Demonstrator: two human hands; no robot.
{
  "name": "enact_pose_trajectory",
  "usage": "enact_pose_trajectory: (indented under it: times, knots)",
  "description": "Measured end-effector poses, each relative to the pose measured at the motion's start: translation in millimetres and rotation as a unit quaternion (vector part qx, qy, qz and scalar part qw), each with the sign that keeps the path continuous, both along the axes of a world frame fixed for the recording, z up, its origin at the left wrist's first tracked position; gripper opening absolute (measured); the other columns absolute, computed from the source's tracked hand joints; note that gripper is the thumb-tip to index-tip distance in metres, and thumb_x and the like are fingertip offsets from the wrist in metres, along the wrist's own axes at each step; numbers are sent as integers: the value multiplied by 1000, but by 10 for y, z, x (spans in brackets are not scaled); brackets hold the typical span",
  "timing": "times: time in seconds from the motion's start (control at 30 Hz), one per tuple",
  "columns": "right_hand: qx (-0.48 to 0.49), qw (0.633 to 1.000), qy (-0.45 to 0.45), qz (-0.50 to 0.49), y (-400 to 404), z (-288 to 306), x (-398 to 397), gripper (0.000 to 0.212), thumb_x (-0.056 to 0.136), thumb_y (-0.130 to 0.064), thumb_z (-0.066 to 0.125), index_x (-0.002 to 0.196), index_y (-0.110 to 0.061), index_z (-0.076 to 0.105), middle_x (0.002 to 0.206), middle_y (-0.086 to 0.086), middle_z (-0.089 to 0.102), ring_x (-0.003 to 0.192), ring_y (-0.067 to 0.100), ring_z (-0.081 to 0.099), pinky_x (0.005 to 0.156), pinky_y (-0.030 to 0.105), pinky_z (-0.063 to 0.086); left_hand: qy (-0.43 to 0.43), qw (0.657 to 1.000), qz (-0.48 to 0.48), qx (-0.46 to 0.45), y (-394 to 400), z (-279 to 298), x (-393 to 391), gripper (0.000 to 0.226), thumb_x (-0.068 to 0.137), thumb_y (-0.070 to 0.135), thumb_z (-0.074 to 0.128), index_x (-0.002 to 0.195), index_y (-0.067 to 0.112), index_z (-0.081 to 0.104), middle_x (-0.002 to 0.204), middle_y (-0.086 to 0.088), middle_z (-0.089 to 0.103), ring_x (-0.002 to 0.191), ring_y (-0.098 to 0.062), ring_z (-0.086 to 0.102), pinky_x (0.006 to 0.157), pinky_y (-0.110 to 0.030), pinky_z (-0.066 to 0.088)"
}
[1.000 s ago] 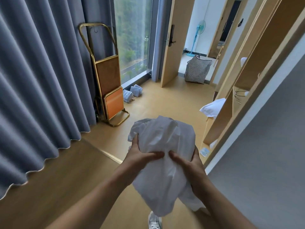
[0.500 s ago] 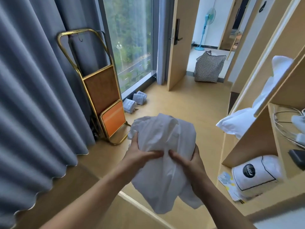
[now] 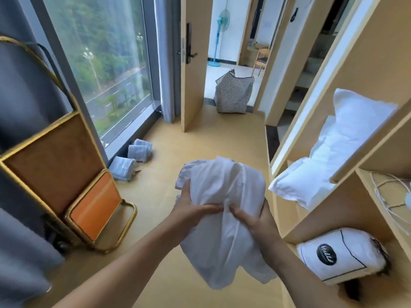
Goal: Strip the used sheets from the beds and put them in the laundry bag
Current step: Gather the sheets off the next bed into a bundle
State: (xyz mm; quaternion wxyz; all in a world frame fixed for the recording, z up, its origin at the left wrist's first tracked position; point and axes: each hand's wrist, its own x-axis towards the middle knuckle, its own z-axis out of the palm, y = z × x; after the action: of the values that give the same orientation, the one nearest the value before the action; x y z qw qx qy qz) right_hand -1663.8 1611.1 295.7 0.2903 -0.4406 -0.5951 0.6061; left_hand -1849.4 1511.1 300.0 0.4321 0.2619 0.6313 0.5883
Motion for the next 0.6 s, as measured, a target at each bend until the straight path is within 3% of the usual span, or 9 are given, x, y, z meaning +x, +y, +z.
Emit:
enact_pose_trajectory:
  times: [0.2,0.37,0.5,0.6]
  knots:
    - [-7,999,-1,-43,839,-1,-713,96,50,-64,98,133,-43,55,124,-13,72,112,15,72,99,46,56,9,999,-47,19,914,112,-788,99,58,34,102,136,54,43,128,15,67,117,-12,67,96,-45,58]
    - [8,998,16,-62,1740,-166,-1421,95,47,-64,99,130,-41,57,124,-12,72,112,15,71,101,48,55,45,998,-52,17,1854,10,-1485,106,51,45,103,137,55,43,130,15,66,119,-16,66,93,-52,59]
    - [9,997,45,-61,2620,-257,-2085,93,46,-67,98,127,-46,56,121,-16,72,111,14,71,101,47,55,75,996,-37,21,2734,47,-2118,103,52,42,102,135,56,45,131,11,65,115,-15,68,93,-56,58]
    - [-7,997,67,-38,3330,-149,-2613,90,47,-65,99,125,-47,57,121,-15,72,110,14,72,100,47,55,89,996,-13,15,3391,216,-2582,101,49,43,102,131,60,44,129,12,64,113,-12,67,93,-52,59]
